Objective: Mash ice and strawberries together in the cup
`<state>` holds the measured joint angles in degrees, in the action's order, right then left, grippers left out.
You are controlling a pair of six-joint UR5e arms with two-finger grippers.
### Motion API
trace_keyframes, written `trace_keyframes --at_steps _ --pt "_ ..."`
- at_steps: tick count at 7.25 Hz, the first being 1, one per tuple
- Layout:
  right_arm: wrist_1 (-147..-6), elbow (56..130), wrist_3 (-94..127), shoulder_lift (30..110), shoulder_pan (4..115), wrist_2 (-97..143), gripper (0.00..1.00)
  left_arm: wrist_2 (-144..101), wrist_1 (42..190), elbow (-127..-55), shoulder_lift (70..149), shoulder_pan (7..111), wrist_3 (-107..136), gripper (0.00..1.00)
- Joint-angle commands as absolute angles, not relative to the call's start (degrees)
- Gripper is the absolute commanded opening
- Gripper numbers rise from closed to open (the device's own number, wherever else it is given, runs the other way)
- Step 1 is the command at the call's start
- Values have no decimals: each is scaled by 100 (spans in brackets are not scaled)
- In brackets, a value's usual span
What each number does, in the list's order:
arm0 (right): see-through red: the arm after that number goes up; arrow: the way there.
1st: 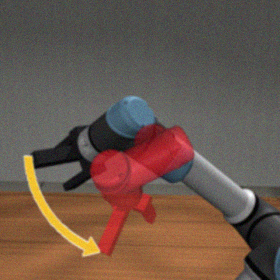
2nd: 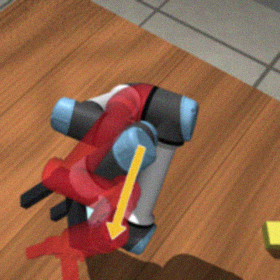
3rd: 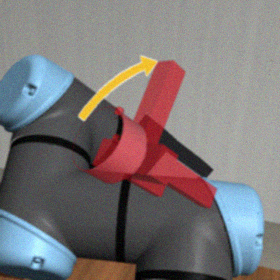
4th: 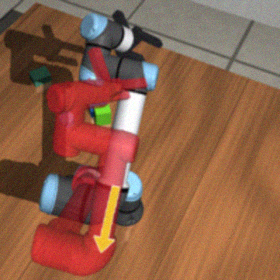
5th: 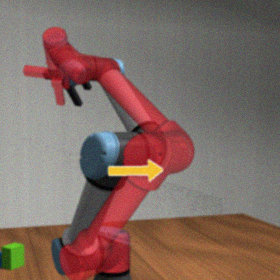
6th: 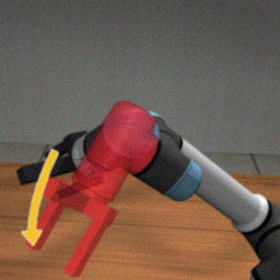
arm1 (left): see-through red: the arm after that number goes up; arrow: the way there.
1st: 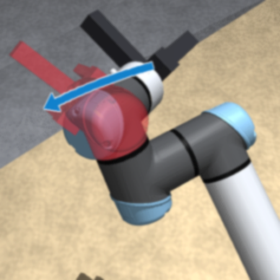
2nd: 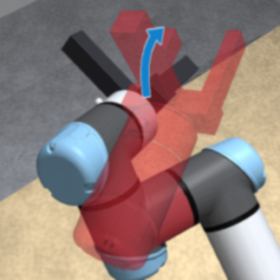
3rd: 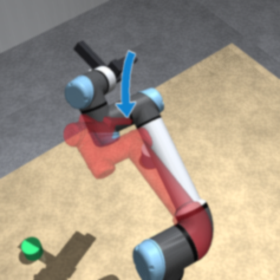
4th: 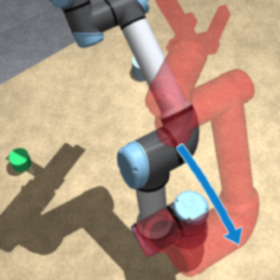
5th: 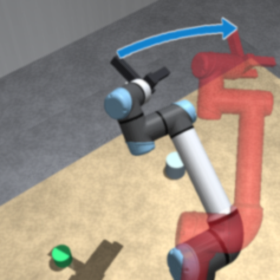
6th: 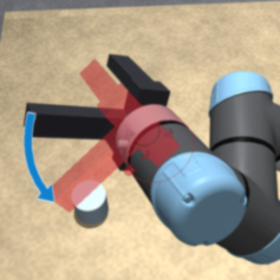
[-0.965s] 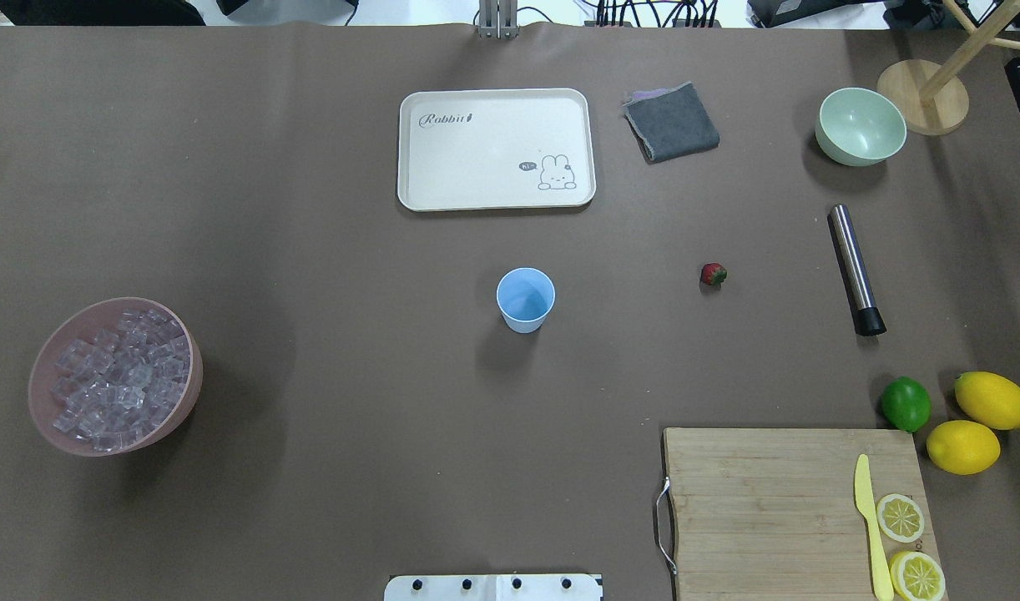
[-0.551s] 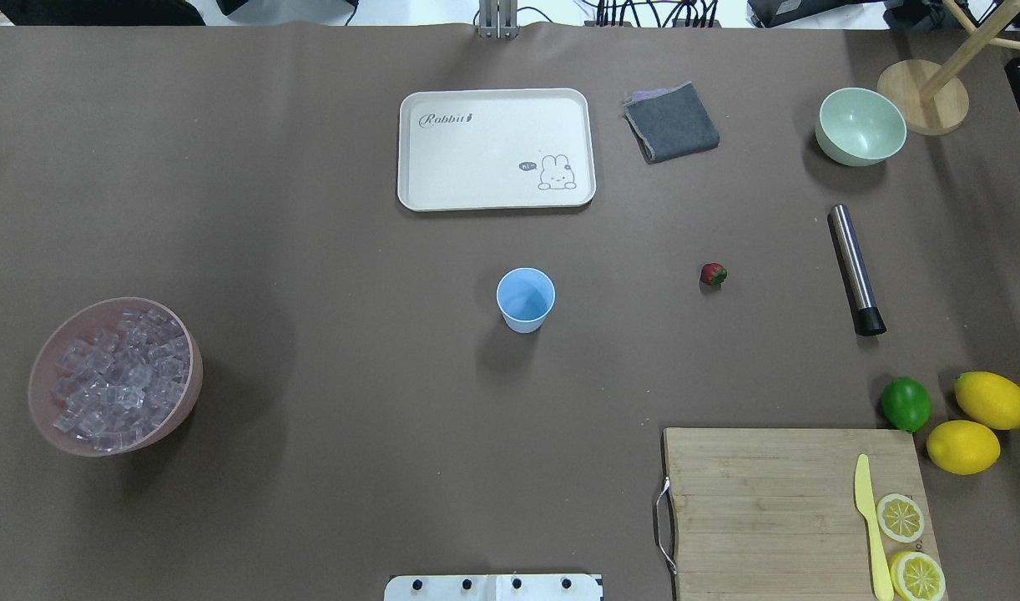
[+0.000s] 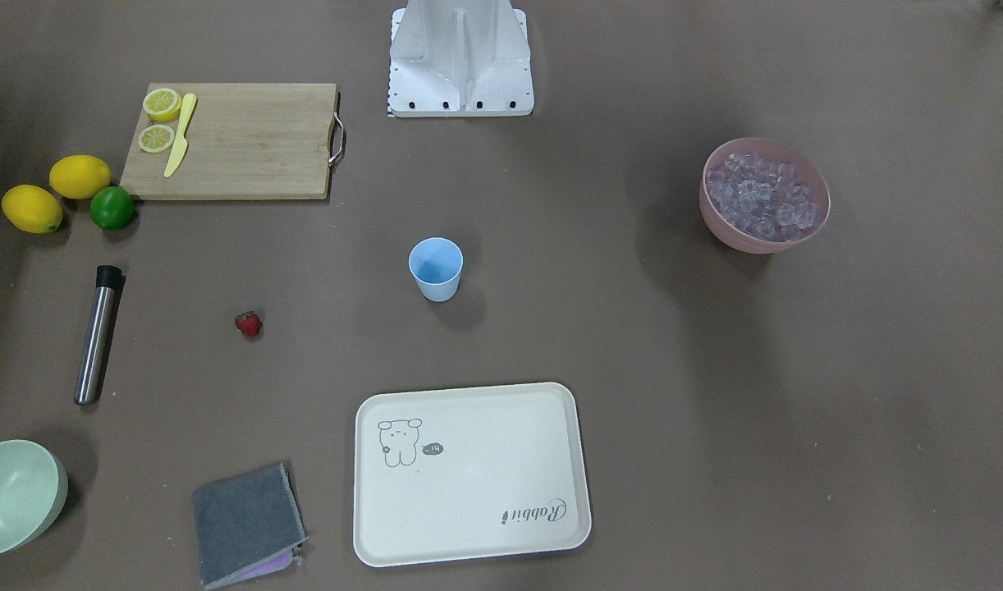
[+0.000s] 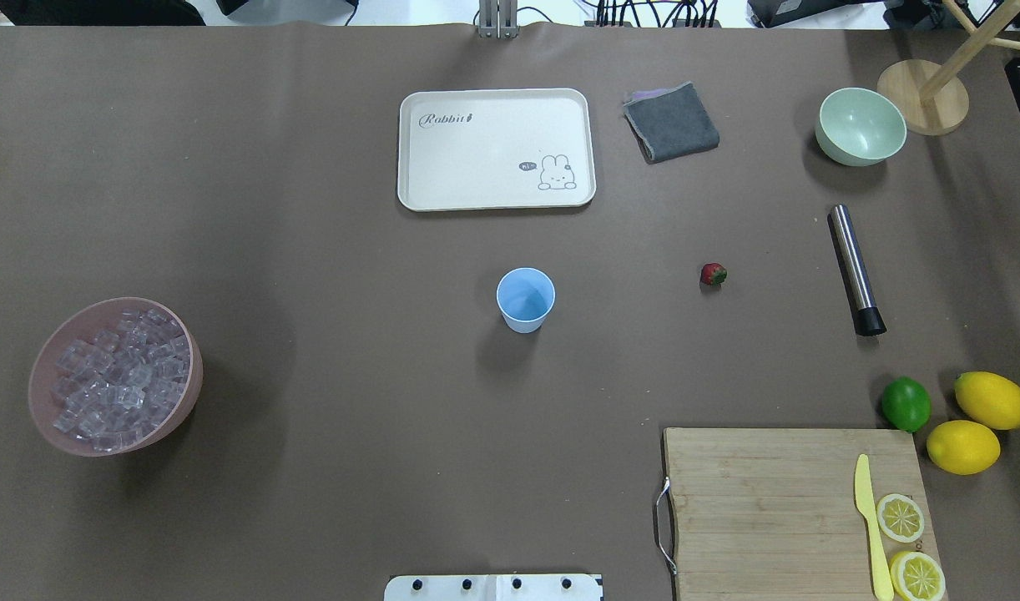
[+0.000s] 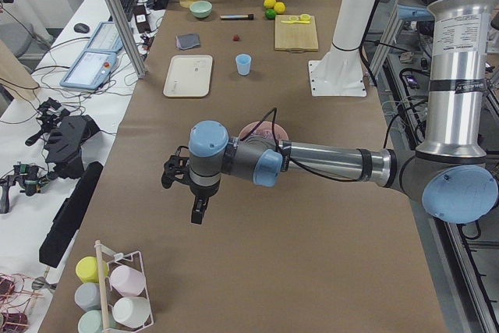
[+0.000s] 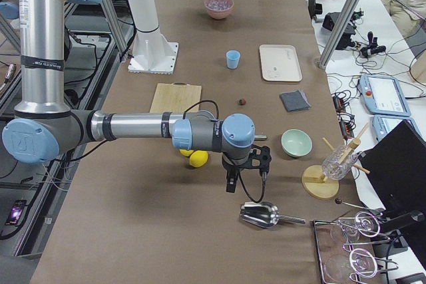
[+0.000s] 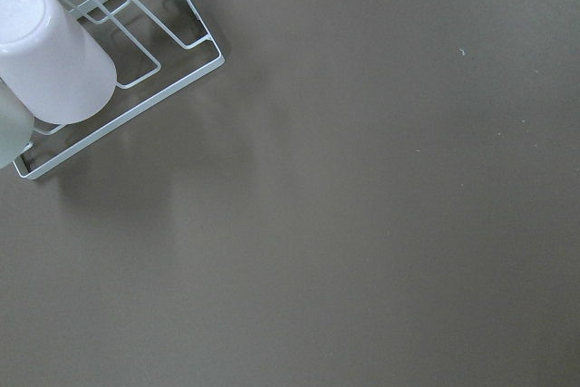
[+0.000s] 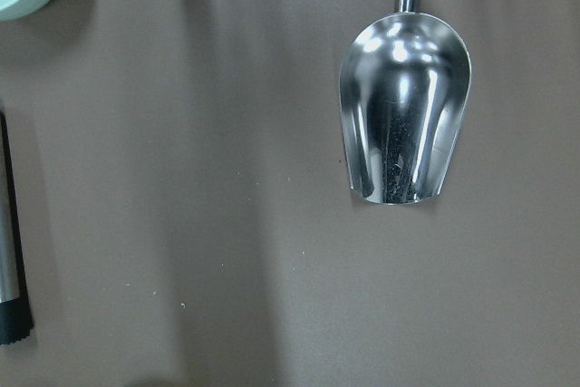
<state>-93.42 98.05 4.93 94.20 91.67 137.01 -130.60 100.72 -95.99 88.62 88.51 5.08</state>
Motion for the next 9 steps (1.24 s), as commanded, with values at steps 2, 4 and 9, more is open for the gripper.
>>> trace_keyframes --at_steps 2,4,9 --pt "-9308 9791 484 9422 9158 13667 100 -12921 10072 -9554 8877 8859 466 98" --pt "-9290 9817 492 9326 9115 13667 100 -12850 10178 -9589 8842 8886 492 98" --pt "-9290 9888 492 9343 9114 13728 100 -12885 10292 -9571 8641 8894 518 98"
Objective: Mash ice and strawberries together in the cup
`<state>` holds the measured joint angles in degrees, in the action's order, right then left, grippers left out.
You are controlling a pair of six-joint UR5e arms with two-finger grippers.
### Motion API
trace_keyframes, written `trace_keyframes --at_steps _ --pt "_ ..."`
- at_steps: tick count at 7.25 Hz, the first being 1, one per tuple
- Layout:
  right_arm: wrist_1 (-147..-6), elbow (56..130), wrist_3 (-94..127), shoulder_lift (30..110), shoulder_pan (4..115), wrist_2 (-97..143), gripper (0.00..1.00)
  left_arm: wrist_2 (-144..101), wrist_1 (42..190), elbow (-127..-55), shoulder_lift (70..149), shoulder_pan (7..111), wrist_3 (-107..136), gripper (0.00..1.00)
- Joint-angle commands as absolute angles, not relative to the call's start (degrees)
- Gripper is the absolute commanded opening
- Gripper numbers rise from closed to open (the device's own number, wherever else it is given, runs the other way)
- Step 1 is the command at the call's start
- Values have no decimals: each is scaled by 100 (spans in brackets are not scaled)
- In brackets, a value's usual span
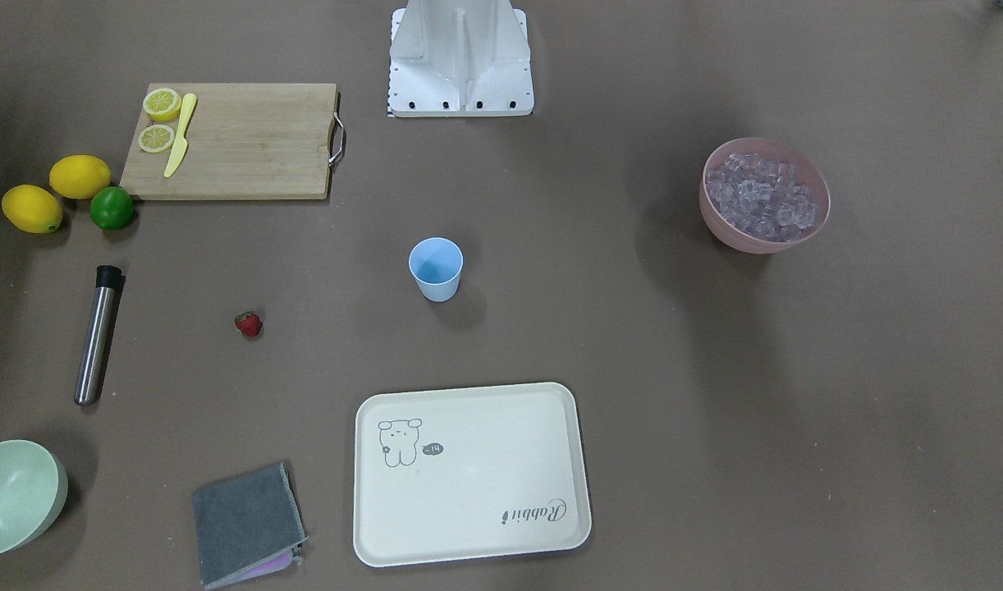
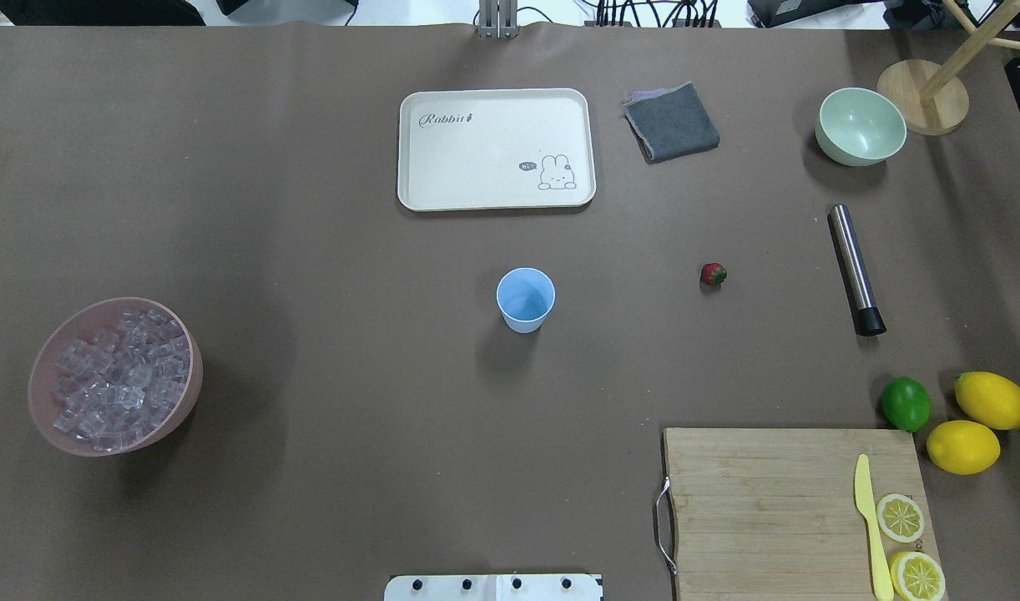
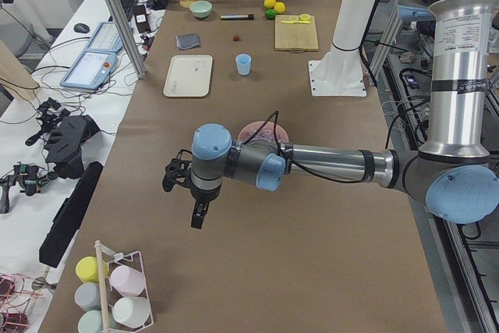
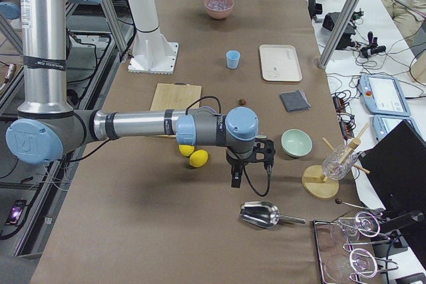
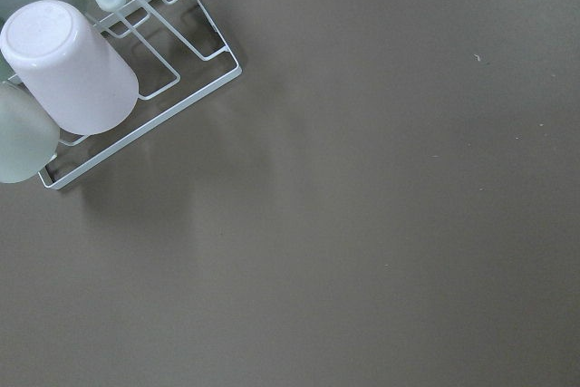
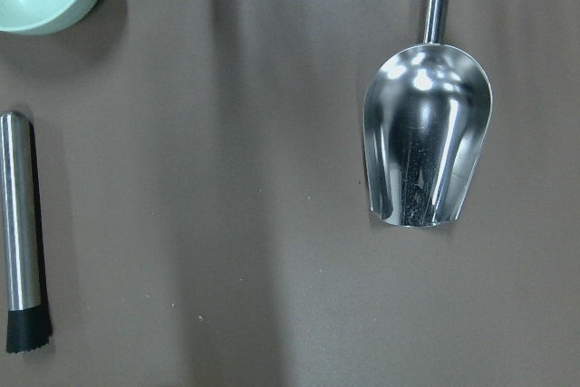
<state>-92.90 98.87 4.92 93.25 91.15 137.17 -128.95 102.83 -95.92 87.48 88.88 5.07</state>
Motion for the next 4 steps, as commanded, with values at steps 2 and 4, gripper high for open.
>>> trace_keyframes --at_steps 2,4 --pt "-9290 9896 492 9334 9114 13842 100 -12893 10301 -9606 8535 8903 519 98" --pt "-9290 9905 518 9264 9114 13860 100 -12902 10571 -9633 8482 8912 466 98"
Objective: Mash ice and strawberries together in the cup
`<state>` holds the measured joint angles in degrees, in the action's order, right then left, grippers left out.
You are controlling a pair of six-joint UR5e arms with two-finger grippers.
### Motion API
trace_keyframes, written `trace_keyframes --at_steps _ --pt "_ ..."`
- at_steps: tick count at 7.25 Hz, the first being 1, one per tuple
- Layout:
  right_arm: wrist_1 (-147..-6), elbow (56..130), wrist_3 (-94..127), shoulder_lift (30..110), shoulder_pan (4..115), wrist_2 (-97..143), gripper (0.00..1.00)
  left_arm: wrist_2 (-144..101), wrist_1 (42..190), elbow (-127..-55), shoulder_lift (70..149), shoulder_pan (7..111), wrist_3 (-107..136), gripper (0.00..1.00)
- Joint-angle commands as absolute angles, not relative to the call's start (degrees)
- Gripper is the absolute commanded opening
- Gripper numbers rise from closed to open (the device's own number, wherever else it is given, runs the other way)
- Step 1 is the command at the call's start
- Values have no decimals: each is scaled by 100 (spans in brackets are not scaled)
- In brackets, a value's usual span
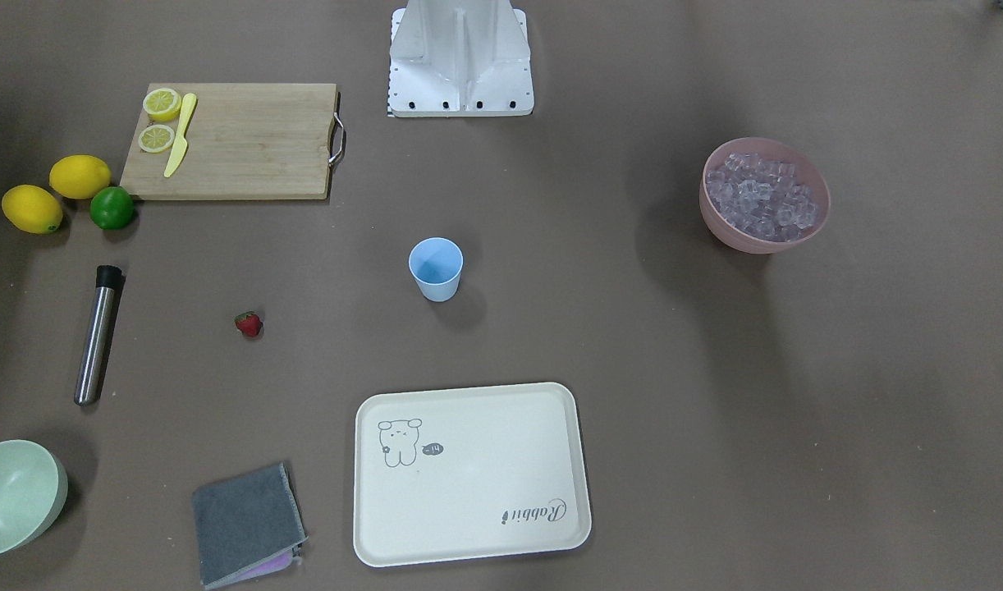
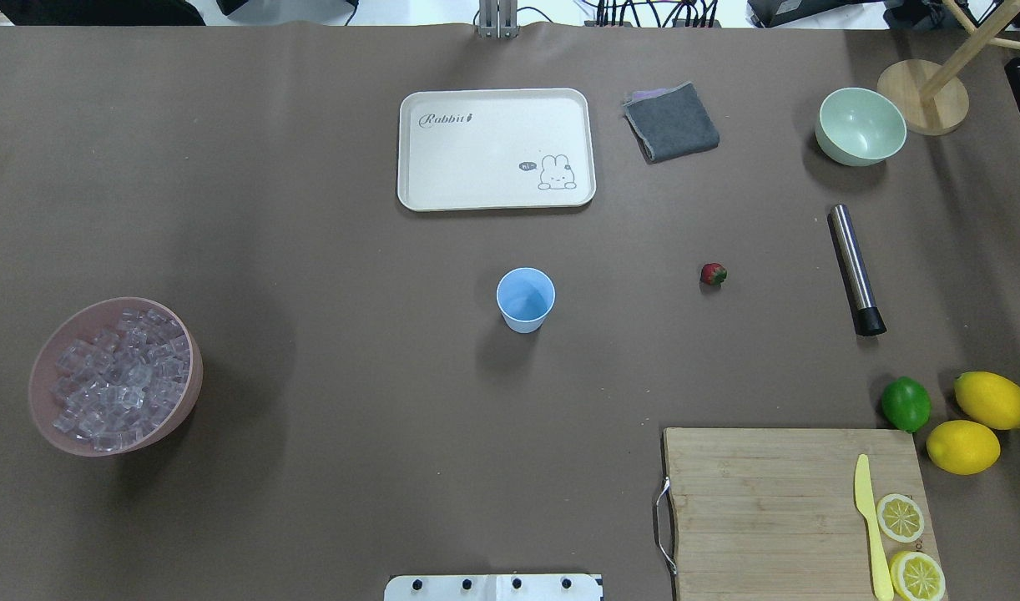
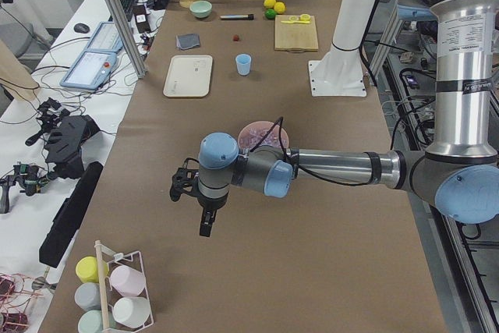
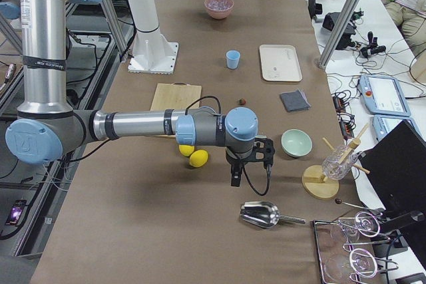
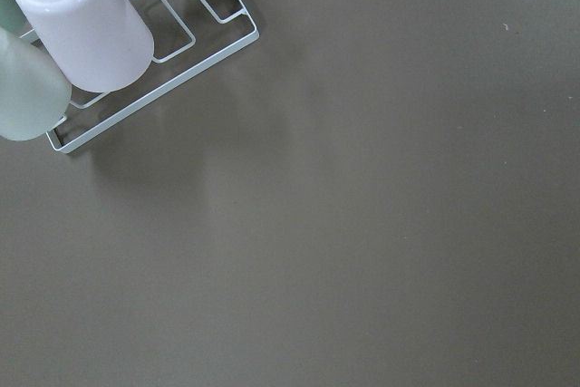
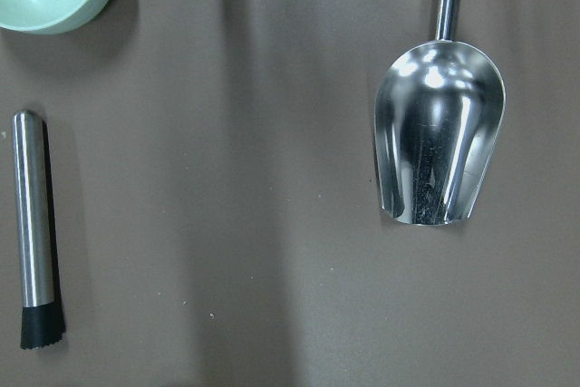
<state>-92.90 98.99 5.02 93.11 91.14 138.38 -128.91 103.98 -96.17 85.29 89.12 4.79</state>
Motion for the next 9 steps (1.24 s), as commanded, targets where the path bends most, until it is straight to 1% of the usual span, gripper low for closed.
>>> trace_keyframes --at_steps 1,2,4,5,6,7,9 --pt "-9290 9931 527 9264 9114 13895 100 -12902 10704 -9633 8447 8921 501 98" --pt "-9290 9940 527 9255 9114 13904 100 -12902 10757 -9555 8385 8921 484 98" --pt "-9290 10002 545 9264 9114 13904 100 -12911 10767 -9658 8393 8921 518 98" --pt "-9290 10011 554 9272 9114 13904 100 -13268 10758 -9816 8402 8912 666 98" --pt "-9290 10011 554 9316 9114 13904 100 -13480 10897 -10131 8402 8729 1512 98" --pt "-9281 10011 545 9430 9123 13913 100 -13465 11133 -10560 8228 8153 2199 98" --pt "-9290 9993 554 9448 9123 13974 100 -13343 11180 -11291 8191 7020 3518 97"
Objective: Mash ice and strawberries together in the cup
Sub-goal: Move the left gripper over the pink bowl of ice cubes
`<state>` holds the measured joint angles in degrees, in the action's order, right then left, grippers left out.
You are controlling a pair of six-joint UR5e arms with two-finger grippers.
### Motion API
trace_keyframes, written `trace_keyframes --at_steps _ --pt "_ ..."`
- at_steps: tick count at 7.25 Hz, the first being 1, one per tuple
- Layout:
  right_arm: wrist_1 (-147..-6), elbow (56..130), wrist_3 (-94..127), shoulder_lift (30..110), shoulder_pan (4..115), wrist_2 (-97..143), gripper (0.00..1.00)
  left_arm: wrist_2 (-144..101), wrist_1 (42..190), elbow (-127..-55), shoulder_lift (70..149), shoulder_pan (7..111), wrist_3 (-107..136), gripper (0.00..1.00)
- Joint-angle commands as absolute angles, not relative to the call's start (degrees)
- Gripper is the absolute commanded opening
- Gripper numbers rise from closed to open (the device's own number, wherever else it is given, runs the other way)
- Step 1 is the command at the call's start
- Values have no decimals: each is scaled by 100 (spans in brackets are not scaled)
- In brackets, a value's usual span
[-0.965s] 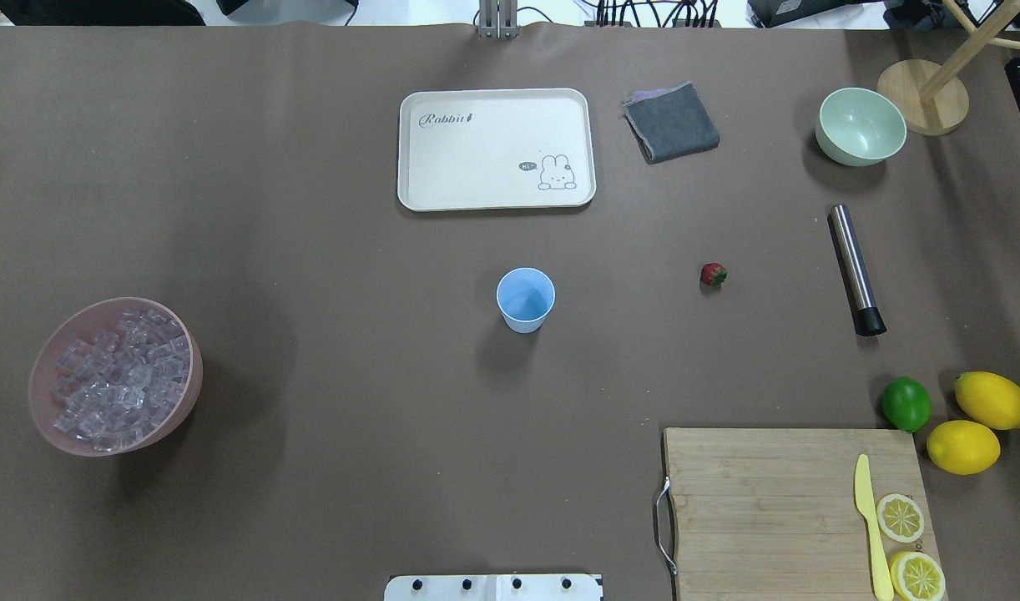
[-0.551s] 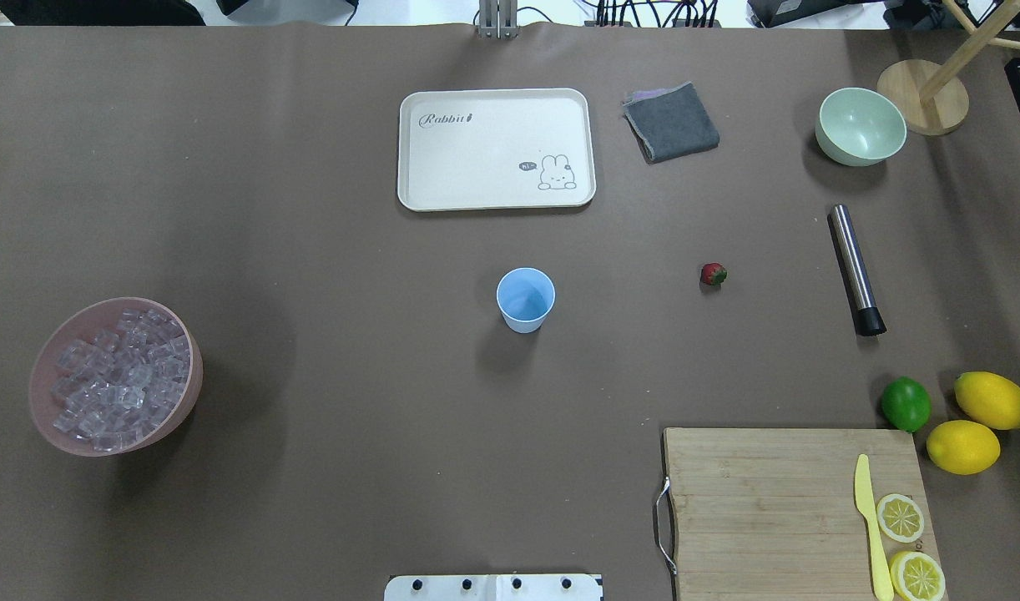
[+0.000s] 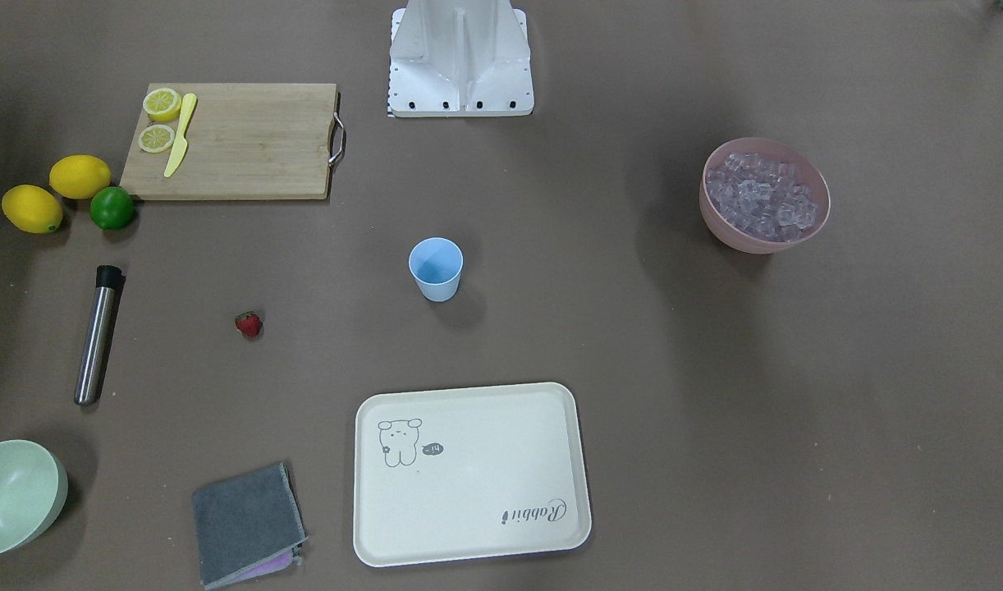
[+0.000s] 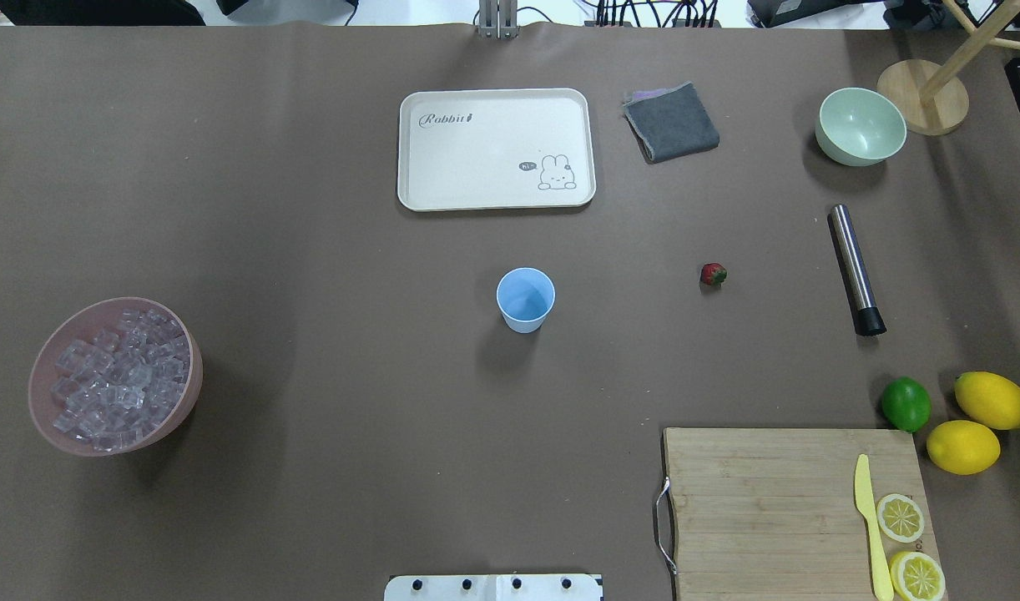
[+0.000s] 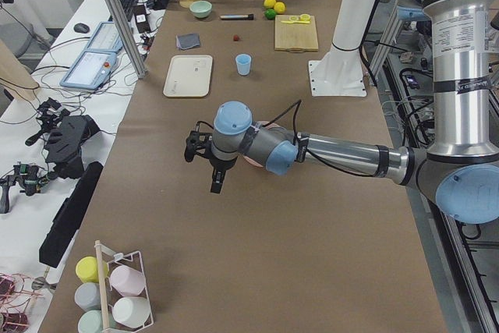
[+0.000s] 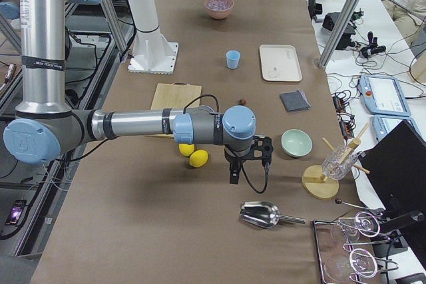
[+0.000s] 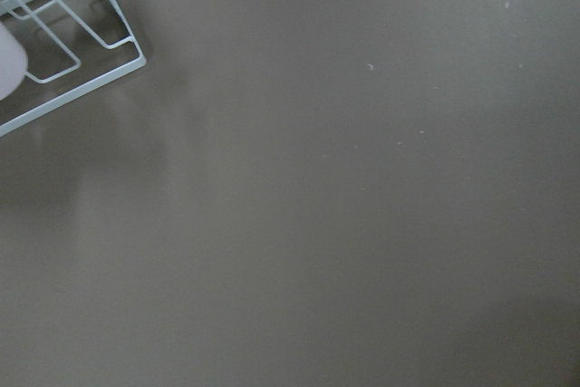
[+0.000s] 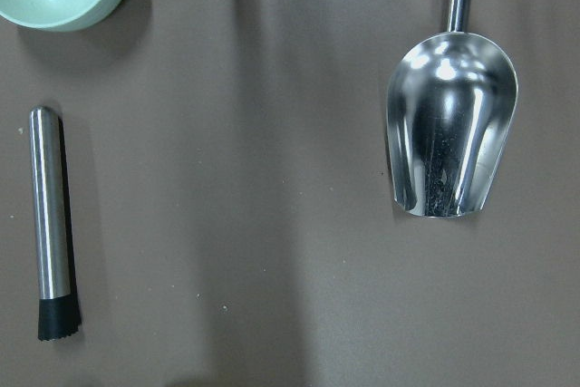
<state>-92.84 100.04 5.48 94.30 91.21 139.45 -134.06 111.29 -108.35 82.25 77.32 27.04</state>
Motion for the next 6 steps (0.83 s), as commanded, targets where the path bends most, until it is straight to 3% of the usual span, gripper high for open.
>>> trace_keyframes --at_steps 1,6 --pt "-9273 10002 562 9440 9114 14192 100 -12985 11180 -11546 8191 6413 3785 97" --pt "-9281 10037 738 9422 9114 14098 100 -12489 11180 -11769 8569 4669 4069 90"
